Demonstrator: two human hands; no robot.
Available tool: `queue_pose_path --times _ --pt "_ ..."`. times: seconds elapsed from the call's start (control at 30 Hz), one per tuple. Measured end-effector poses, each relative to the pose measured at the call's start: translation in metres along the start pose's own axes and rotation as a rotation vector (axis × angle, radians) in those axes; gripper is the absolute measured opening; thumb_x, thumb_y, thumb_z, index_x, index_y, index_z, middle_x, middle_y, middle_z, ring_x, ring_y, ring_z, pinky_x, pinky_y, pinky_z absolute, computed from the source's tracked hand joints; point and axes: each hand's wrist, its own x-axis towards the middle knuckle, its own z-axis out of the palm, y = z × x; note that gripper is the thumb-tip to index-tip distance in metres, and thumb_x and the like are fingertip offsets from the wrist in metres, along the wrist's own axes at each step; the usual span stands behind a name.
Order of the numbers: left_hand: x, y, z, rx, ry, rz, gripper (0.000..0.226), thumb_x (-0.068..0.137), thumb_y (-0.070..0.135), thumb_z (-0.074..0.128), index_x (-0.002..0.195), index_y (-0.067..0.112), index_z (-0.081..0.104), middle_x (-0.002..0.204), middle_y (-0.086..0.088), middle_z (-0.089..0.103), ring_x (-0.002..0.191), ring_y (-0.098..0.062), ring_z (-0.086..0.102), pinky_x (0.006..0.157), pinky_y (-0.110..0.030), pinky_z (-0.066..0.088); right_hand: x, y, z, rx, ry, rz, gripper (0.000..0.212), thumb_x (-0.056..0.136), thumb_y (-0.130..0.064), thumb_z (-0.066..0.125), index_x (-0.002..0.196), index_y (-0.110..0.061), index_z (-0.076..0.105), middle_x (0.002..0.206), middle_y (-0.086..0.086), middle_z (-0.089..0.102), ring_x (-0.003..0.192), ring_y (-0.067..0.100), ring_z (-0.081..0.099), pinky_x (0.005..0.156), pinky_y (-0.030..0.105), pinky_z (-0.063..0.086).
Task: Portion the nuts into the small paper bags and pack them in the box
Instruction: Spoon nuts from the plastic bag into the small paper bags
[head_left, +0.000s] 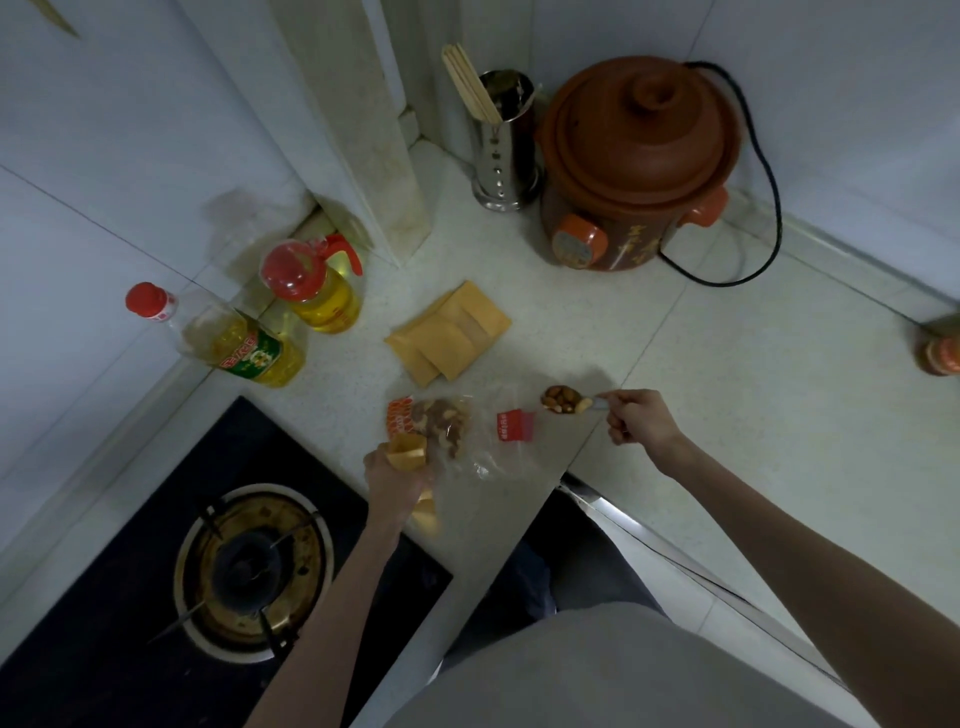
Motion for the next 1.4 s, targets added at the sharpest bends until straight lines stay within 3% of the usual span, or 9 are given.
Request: queue_pose_path --times 0.13,0.33,0.5,0.63,0.77,0.9,1.13,1.23,1.4 --pt "-0.016 0.018 0.005 0.148 0.109 0.198 0.068 0.068 0.01 0.082 0.124 0.007 0.045 0.132 -0.01 0.033 0.117 -0.026 0.038 0.09 -0.034 0.042 -0.013 -0.025 -0.012 -0.036 -0.033 -0.045 0.028 0.096 0.001 0.039 0.104 0.007 0.066 0.048 0.002 0.039 0.039 0.014 0.037 0.044 0.026 0.034" --pt "-0.042 0.074 0.011 0.044 0.001 0.453 0.04 0.062 0.009 0.074 0.095 0.018 0.052 0.093 -0.013 0.06 0.089 -0.036 0.059 0.076 -0.058 0.051 -0.048 -0.085 -0.025 -0.129 -0.131 -0.132 0.026 0.093 0.003 0.042 0.1 0.006 0.067 0.043 -0.002 0.036 0.038 0.014 0.034 0.042 0.024 0.031" --pt "-0.066 0.123 0.02 0.14 -0.013 0.645 0.039 0.064 0.02 0.067 0.095 0.036 0.049 0.092 0.007 0.058 0.083 -0.014 0.058 0.064 -0.025 0.045 -0.098 -0.15 -0.036 -0.24 -0.227 -0.268 0.029 0.091 0.004 0.04 0.092 0.0 0.069 0.047 0.002 0.036 0.043 0.018 0.034 0.046 0.025 0.033" --pt "-0.085 0.162 0.025 0.058 -0.048 0.741 0.042 0.059 0.033 0.062 0.1 0.035 0.049 0.097 0.006 0.055 0.092 -0.022 0.057 0.077 -0.047 0.053 -0.127 -0.193 -0.044 -0.262 -0.285 -0.367 0.026 0.096 -0.001 0.042 0.088 0.003 0.067 0.052 0.005 0.033 0.043 0.018 0.032 0.043 0.024 0.029" --pt "-0.101 0.191 0.025 0.025 0.041 0.889 0.042 0.058 0.026 0.065 0.097 0.028 0.047 0.088 0.02 0.05 0.086 -0.013 0.054 0.074 -0.043 0.05 -0.138 -0.222 -0.05 -0.344 -0.313 -0.461 0.036 0.096 -0.006 0.045 0.063 -0.008 0.06 0.05 0.004 0.034 0.042 0.017 0.033 0.041 0.022 0.029" --pt "-0.11 0.21 0.018 0.095 0.183 0.967 0.049 0.06 0.029 0.073 0.098 0.034 0.043 0.094 0.033 0.045 0.083 0.0 0.039 0.076 -0.031 0.037 -0.14 -0.246 -0.053 -0.461 -0.32 -0.533 0.027 0.09 -0.004 0.045 0.076 0.017 0.055 0.049 0.006 0.037 0.039 0.015 0.035 0.041 0.021 0.029" --pt "-0.128 0.237 0.021 0.253 0.283 1.055 0.054 0.063 0.024 0.075 0.1 0.031 0.037 0.093 0.013 0.044 0.094 -0.014 0.045 0.079 -0.022 0.022 -0.154 -0.278 -0.048 -0.785 -0.218 -0.663 0.024 0.083 -0.006 0.045 0.081 -0.003 0.068 0.042 0.0 0.058 0.036 0.015 0.055 0.038 0.019 0.043" --pt "-0.132 0.243 0.024 0.206 0.295 1.042 0.047 0.067 0.033 0.071 0.102 0.031 0.039 0.094 0.013 0.048 0.093 -0.011 0.045 0.082 -0.026 0.028 -0.166 -0.283 -0.043 -0.885 -0.108 -0.857 0.018 0.083 -0.007 0.049 0.089 -0.017 0.063 0.053 0.0 0.067 0.051 0.015 0.066 0.044 0.02 0.047" --pt "-0.148 0.253 0.026 -0.071 0.206 0.951 0.042 0.058 0.044 0.058 0.095 0.035 0.038 0.085 0.012 0.052 0.083 -0.008 0.052 0.081 -0.04 0.048 -0.179 -0.286 -0.031 -0.785 0.122 -1.273 0.012 0.087 -0.013 0.058 0.084 -0.006 0.066 0.079 0.009 0.068 0.075 0.025 0.062 0.065 0.032 0.046"
